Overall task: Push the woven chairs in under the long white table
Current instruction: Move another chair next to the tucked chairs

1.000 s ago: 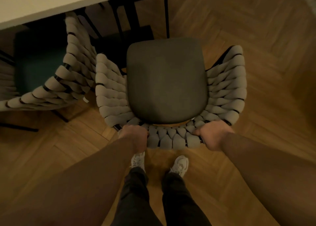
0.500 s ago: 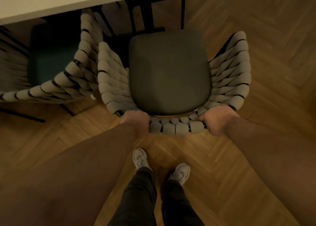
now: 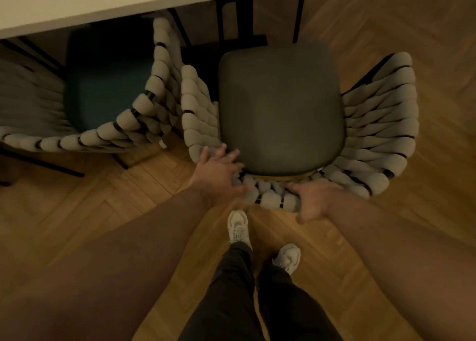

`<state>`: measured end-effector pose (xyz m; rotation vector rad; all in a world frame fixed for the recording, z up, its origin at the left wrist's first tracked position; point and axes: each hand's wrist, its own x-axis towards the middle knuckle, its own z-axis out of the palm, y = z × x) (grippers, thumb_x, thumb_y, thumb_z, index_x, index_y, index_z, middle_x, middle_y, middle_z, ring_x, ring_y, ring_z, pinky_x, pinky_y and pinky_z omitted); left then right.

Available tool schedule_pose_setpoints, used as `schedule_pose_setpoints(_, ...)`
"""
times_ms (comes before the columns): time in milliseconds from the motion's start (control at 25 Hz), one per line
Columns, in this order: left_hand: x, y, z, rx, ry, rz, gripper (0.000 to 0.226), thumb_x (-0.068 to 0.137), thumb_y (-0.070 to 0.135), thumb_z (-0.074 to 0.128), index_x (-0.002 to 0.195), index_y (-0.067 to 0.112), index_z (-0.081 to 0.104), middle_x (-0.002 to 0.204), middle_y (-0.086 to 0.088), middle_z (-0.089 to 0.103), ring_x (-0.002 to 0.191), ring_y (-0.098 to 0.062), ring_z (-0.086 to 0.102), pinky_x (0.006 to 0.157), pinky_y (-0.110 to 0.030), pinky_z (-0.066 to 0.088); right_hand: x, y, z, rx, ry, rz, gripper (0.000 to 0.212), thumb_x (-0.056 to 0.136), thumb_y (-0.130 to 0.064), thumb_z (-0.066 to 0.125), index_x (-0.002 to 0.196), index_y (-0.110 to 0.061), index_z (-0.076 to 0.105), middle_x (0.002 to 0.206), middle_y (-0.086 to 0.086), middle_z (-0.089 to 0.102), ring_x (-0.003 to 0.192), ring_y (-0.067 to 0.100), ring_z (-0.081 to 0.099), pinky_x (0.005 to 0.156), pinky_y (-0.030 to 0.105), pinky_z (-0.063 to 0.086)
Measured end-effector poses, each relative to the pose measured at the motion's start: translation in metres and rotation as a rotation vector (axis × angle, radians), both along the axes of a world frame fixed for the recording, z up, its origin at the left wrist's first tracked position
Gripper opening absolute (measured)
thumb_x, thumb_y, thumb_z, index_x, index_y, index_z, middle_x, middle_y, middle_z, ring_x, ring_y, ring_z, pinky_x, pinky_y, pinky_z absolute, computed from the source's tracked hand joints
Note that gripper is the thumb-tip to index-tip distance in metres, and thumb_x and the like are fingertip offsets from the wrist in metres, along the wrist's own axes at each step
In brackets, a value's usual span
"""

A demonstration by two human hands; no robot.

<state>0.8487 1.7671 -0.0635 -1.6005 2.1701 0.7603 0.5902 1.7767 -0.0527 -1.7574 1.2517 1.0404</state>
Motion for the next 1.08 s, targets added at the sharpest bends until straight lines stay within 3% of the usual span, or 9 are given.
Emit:
schedule_pose_setpoints(120,0.047,-0.014,0.004,-0.083,-0.004,0.338,0.097,0.09,0.063,0.068,0.166,0.037,0.015,0.173,0.001,-0.026,0.158,-0.03,-0.023,0.127,-0.055,-0.003,0.065,0.005,-0.012,-0.03,-0.154,-0.058,0.095,0.086,-0.046,0.066,0.166,-0.036,0.015,0.161,0.006,0.045,0.139,0.03,0.049,0.105,0.038,0.046)
schedule_pose_setpoints(200,0.06,-0.024,0.008,0.064,0.25,0.665,0.129,0.082,0.048,0.086,0.165,0.039,-0.011,0.171,0.007,-0.027,0.157,-0.019,-0.012,0.124,-0.043,0.018,0.086,0.004,-0.021,-0.067,-0.179,-0.082,0.089,0.089,-0.042,0.065,0.165,-0.034,0.019,0.157,0.007,0.049,0.138,0.031,0.05,0.104,0.04,0.045)
schedule_pose_setpoints(240,0.062,-0.026,0.002,0.132,0.409,0.838,0.136,0.08,0.037,0.09,0.164,0.039,-0.017,0.173,0.01,-0.015,0.155,-0.013,0.001,0.121,-0.038,0.027,0.088,0.003,-0.024,-0.07,-0.178,-0.089,0.087,0.089,-0.039,0.066,0.164,-0.035,0.021,0.155,0.006,0.05,0.136,0.031,0.051,0.103,0.041,0.045)
schedule_pose_setpoints(360,0.053,-0.029,-0.024,0.281,0.73,1.345,0.115,0.08,0.014,0.087,0.167,0.033,0.014,0.162,0.004,0.039,0.143,-0.023,0.045,0.114,-0.05,0.047,0.079,0.002,-0.026,-0.056,-0.192,-0.065,0.098,0.077,-0.049,0.064,0.164,-0.041,0.019,0.154,0.004,0.051,0.135,0.029,0.051,0.103,0.04,0.046)
schedule_pose_setpoints(480,0.037,-0.036,-0.027,0.261,0.797,1.613,0.072,0.084,0.002,0.08,0.148,0.022,0.053,0.139,-0.007,0.062,0.125,-0.032,0.061,0.102,-0.056,0.056,0.055,-0.005,-0.024,-0.046,-0.243,0.011,0.104,0.067,-0.068,0.047,0.164,-0.042,0.019,0.155,-0.001,0.051,0.135,0.024,0.052,0.102,0.035,0.045)
schedule_pose_setpoints(600,0.024,-0.044,-0.019,0.193,0.833,1.701,0.063,0.09,-0.003,0.073,0.147,0.017,0.054,0.135,-0.007,0.063,0.124,-0.031,0.061,0.105,-0.054,0.054,0.022,-0.007,-0.014,-0.089,-0.247,0.058,0.096,0.074,-0.064,0.051,0.164,-0.044,0.022,0.153,-0.007,0.054,0.131,0.018,0.055,0.093,0.03,0.045)
schedule_pose_setpoints(760,0.029,-0.076,-0.008,0.049,0.792,1.673,0.07,0.084,0.001,0.075,0.149,0.017,0.055,0.133,-0.008,0.066,0.121,-0.033,0.064,0.097,-0.055,0.059,-0.005,-0.016,-0.01,-0.191,-0.265,0.025,0.089,0.082,-0.056,0.055,0.163,-0.048,0.02,0.16,-0.015,0.044,0.135,0.014,0.053,0.096,0.03,0.05)
schedule_pose_setpoints(960,0.059,-0.135,0.004,-0.09,0.613,1.466,0.056,0.092,0.002,0.07,0.144,0.017,0.057,0.125,0.003,0.062,0.12,-0.025,0.062,0.101,-0.048,0.058,-0.005,-0.036,-0.023,-0.313,-0.285,-0.007,0.069,0.088,-0.058,0.056,0.153,-0.049,0.035,0.137,-0.013,0.062,0.116,0.017,0.063,0.076,0.032,0.05)
schedule_pose_setpoints(1080,0.067,-0.144,0.0,-0.204,0.391,1.241,0.044,0.099,0.006,0.061,0.141,0.012,0.055,0.136,-0.006,0.062,0.128,-0.026,0.059,0.11,-0.042,0.051,0.01,-0.042,-0.024,-0.346,-0.3,0.005,0.049,0.095,-0.055,0.055,0.142,-0.044,0.049,0.123,-0.012,0.066,0.105,0.014,0.065,0.071,0.03,0.043)
